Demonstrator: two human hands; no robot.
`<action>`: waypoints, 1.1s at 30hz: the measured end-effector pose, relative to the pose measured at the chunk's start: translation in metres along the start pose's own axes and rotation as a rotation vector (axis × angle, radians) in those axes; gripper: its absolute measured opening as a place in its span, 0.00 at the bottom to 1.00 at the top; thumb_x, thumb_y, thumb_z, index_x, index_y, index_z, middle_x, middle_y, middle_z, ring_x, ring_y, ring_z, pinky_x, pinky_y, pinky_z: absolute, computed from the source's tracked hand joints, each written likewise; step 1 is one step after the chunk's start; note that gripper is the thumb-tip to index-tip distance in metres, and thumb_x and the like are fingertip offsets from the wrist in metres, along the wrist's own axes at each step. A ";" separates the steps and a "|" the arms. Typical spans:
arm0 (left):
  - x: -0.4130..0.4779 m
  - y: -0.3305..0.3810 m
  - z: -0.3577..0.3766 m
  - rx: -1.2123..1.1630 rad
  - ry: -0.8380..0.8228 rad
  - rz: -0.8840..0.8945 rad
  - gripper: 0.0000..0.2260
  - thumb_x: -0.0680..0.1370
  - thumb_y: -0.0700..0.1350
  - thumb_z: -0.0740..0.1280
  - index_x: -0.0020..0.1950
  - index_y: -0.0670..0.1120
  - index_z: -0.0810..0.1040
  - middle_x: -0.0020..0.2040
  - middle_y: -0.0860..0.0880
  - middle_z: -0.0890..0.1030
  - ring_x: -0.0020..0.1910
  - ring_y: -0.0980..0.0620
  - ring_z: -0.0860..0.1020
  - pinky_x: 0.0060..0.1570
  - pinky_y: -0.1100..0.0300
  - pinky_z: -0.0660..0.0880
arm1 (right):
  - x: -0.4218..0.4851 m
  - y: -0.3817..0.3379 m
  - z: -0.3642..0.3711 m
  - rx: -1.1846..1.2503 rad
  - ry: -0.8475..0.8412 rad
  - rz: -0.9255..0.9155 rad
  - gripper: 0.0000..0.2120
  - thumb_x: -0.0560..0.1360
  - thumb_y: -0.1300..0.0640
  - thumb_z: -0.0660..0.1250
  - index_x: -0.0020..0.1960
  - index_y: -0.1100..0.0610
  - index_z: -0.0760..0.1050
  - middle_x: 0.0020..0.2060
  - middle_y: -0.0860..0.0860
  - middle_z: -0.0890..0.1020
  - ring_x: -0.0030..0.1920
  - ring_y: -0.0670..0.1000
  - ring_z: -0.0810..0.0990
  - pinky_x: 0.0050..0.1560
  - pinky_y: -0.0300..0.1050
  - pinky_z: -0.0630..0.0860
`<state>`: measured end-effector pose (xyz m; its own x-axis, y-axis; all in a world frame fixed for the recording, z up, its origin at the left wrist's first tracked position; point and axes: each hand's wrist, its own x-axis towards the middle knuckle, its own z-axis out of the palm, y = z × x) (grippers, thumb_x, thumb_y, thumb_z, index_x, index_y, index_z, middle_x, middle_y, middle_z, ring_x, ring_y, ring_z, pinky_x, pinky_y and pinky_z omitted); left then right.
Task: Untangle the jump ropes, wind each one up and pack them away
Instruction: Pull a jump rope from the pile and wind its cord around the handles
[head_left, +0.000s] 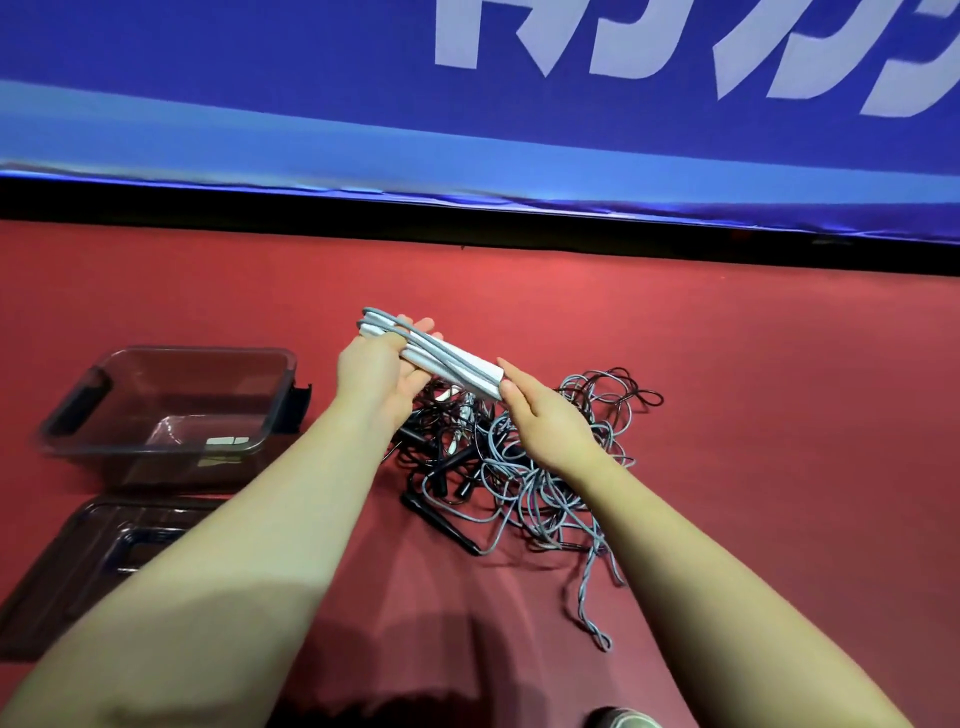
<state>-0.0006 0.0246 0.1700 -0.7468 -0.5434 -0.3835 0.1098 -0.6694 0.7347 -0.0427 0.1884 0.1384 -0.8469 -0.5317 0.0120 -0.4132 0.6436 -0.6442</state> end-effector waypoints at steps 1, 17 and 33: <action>0.000 -0.001 0.000 -0.023 -0.003 -0.014 0.08 0.80 0.32 0.57 0.49 0.41 0.73 0.45 0.41 0.81 0.44 0.45 0.81 0.46 0.49 0.78 | 0.000 0.000 0.000 -0.001 0.031 0.006 0.20 0.82 0.47 0.50 0.73 0.44 0.62 0.66 0.46 0.74 0.63 0.51 0.73 0.58 0.44 0.68; -0.011 -0.006 0.023 -0.056 -0.081 0.069 0.08 0.80 0.31 0.56 0.49 0.42 0.71 0.48 0.40 0.80 0.47 0.44 0.81 0.51 0.49 0.79 | 0.003 0.000 -0.016 -0.032 0.352 0.014 0.18 0.80 0.47 0.57 0.38 0.57 0.73 0.34 0.53 0.75 0.38 0.55 0.72 0.37 0.49 0.63; -0.025 -0.011 0.029 0.017 -0.105 0.050 0.10 0.80 0.31 0.54 0.48 0.43 0.72 0.46 0.41 0.80 0.49 0.43 0.80 0.49 0.50 0.77 | 0.001 -0.001 -0.010 -0.078 0.223 0.142 0.18 0.81 0.43 0.45 0.49 0.50 0.71 0.37 0.49 0.76 0.43 0.56 0.75 0.39 0.46 0.64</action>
<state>-0.0027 0.0604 0.1878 -0.8055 -0.5192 -0.2858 0.1385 -0.6338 0.7610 -0.0469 0.1928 0.1469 -0.9473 -0.3046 0.0996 -0.3026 0.7478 -0.5909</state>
